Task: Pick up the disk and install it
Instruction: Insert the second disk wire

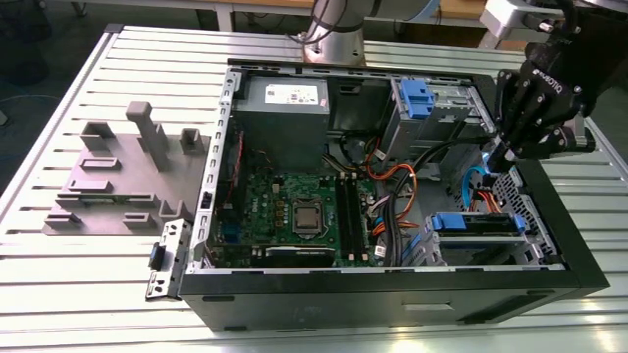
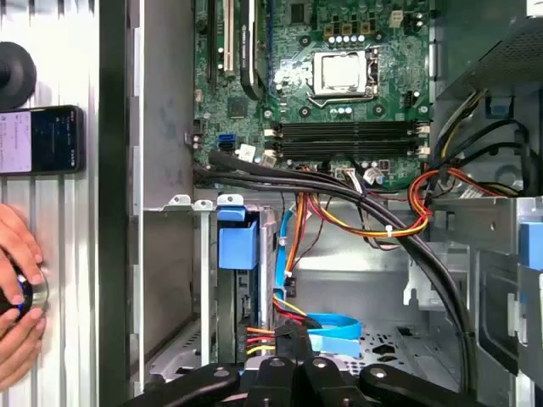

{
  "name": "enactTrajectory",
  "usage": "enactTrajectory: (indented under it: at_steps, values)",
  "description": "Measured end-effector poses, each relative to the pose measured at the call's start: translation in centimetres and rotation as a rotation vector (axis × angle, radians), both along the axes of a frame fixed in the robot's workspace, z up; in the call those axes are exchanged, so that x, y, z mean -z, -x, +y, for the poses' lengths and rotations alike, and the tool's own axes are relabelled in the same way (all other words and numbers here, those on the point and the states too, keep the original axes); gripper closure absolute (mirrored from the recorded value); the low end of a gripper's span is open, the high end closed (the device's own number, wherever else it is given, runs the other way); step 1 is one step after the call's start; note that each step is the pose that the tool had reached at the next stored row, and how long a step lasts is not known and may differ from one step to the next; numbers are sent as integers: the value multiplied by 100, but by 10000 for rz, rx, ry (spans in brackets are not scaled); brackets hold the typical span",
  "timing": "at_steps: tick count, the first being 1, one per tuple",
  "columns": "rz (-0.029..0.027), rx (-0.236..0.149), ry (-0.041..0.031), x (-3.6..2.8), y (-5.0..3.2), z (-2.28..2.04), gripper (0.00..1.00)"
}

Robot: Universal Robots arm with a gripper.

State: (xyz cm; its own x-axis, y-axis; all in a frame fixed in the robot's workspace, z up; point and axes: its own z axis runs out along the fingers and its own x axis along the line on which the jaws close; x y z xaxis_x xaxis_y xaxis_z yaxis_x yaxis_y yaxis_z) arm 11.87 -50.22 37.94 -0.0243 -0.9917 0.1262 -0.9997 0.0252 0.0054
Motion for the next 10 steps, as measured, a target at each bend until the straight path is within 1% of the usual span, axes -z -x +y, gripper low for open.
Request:
enactTrajectory:
  at_steps: [1,4,10]
  values:
    - [0,-1,1,110,0,0,89]
    - [0,0,1,127,0,0,89]
    - [0,-1,1,134,0,0,89]
